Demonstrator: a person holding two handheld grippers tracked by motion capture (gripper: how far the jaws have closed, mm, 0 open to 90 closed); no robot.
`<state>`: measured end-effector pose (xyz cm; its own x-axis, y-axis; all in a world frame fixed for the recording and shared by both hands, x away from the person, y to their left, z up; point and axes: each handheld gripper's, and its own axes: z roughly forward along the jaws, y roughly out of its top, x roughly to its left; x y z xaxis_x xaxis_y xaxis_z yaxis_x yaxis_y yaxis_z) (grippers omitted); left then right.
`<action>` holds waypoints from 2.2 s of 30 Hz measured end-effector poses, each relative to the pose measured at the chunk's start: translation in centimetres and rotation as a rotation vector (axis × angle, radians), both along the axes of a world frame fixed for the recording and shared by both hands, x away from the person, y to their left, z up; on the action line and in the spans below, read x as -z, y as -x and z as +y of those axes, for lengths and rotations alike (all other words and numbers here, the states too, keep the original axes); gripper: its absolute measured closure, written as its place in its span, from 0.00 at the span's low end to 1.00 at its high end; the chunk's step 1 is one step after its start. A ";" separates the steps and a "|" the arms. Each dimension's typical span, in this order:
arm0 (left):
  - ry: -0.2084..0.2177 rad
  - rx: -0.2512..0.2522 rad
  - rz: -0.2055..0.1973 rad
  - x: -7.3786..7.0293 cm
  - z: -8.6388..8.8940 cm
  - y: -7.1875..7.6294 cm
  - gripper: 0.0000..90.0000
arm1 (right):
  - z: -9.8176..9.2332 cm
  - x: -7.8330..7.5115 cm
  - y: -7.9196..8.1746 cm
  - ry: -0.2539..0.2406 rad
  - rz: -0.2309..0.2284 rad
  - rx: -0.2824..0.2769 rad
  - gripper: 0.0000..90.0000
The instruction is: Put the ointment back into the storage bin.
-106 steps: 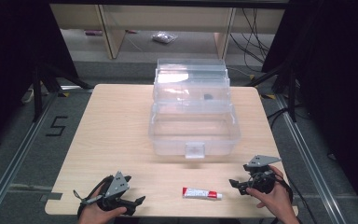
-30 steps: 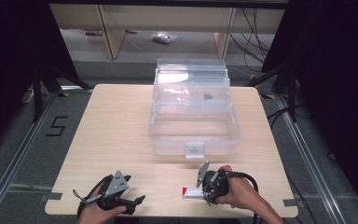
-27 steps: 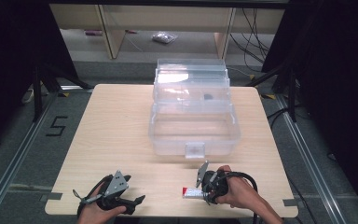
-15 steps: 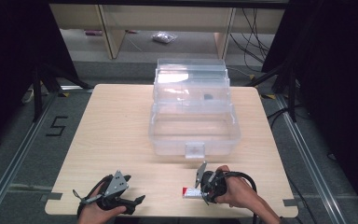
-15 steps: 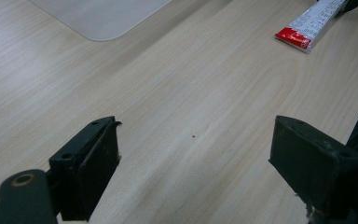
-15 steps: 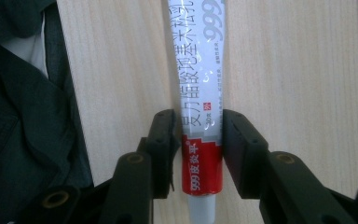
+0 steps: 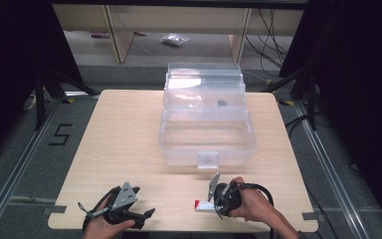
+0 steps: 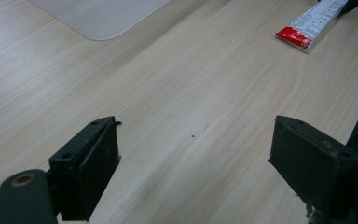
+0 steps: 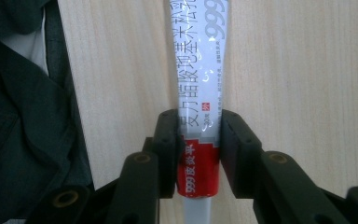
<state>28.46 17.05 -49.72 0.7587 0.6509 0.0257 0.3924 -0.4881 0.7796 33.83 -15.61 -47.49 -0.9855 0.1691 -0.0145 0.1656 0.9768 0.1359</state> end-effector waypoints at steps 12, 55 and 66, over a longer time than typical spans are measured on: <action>0.016 -0.003 0.009 0.1 -0.1 0.1 0.17 | -0.1 -0.4 0.0 0.000 -0.011 0.005 0.79; -0.006 0.003 0.001 0.0 0.1 -0.1 0.17 | -3.0 -9.5 -4.9 -0.081 -0.062 0.077 0.79; -0.006 0.005 0.003 0.0 0.1 -0.1 0.17 | -4.1 -12.3 -6.7 -0.084 -0.084 0.086 0.79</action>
<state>28.58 17.19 -49.71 0.7618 0.6472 0.0279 0.3921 -0.4949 0.7755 40.53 -19.69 -35.16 -0.9631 0.2574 -0.0787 0.2332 0.9440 0.2336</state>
